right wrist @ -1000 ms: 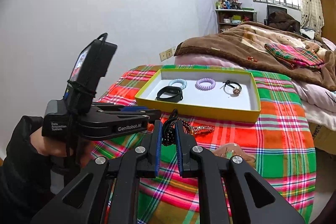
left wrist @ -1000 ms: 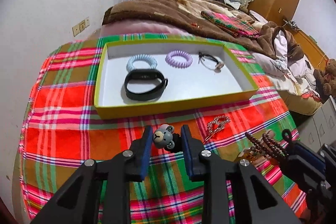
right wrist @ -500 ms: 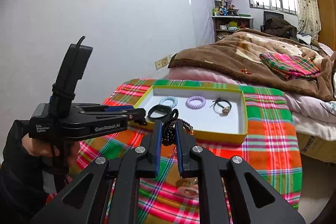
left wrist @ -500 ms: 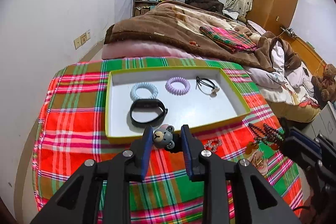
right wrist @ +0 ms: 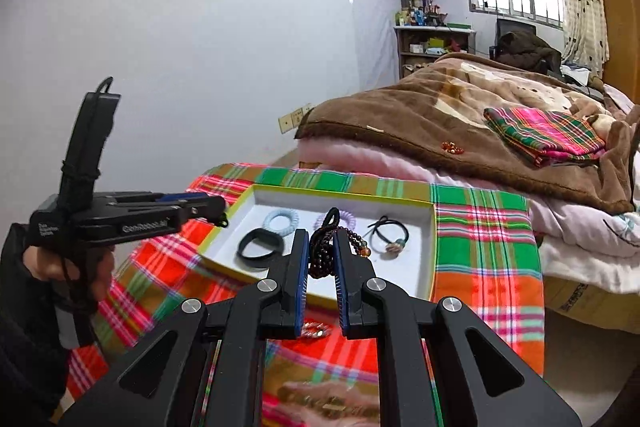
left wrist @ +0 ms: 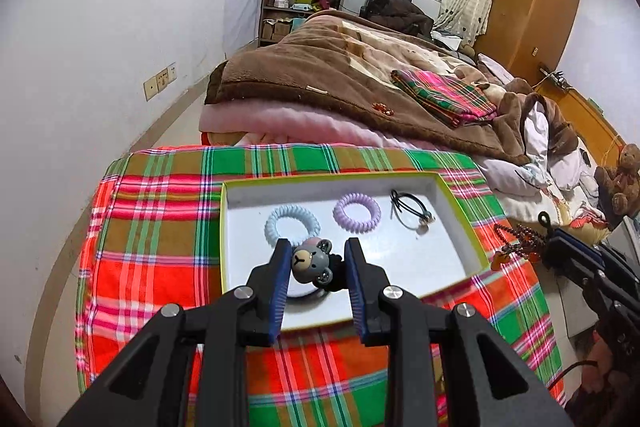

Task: Organize jewelry
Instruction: 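Carry the bear-charm tie and beaded bracelet into the box with both grippers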

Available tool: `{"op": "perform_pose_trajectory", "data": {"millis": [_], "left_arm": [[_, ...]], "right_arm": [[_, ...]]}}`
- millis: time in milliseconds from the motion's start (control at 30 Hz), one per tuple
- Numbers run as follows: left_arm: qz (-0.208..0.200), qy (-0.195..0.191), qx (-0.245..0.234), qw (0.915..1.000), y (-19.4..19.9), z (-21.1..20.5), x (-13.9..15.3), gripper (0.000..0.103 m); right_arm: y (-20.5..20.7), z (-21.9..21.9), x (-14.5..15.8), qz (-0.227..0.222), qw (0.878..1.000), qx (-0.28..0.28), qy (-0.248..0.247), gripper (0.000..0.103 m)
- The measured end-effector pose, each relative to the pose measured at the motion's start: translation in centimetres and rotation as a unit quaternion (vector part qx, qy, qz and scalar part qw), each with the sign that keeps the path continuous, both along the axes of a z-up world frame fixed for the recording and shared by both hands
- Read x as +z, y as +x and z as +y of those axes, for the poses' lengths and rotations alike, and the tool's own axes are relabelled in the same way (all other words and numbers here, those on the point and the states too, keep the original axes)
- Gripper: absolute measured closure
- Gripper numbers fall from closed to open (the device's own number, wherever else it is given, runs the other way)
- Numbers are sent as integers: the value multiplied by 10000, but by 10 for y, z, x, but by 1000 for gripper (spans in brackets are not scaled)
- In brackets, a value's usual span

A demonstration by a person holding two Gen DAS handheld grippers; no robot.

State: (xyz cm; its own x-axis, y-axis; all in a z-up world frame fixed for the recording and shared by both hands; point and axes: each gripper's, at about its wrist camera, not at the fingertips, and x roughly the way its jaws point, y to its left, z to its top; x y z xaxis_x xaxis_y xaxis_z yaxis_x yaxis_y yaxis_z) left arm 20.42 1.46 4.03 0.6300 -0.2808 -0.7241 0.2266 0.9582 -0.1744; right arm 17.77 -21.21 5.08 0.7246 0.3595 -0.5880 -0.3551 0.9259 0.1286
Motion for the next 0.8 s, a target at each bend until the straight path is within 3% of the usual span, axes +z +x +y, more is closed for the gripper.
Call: {"op": "perform_pose_trajectory", "data": {"millis": [433, 800], "left_arm": [[482, -123, 71, 9987, 54, 5, -30, 75], [640, -34, 292, 9975, 88, 14, -53, 74]], "right_arm": [[68, 16, -33, 657, 9967, 349, -319, 90], [103, 34, -66, 1022, 9910, 505, -707, 90]]}}
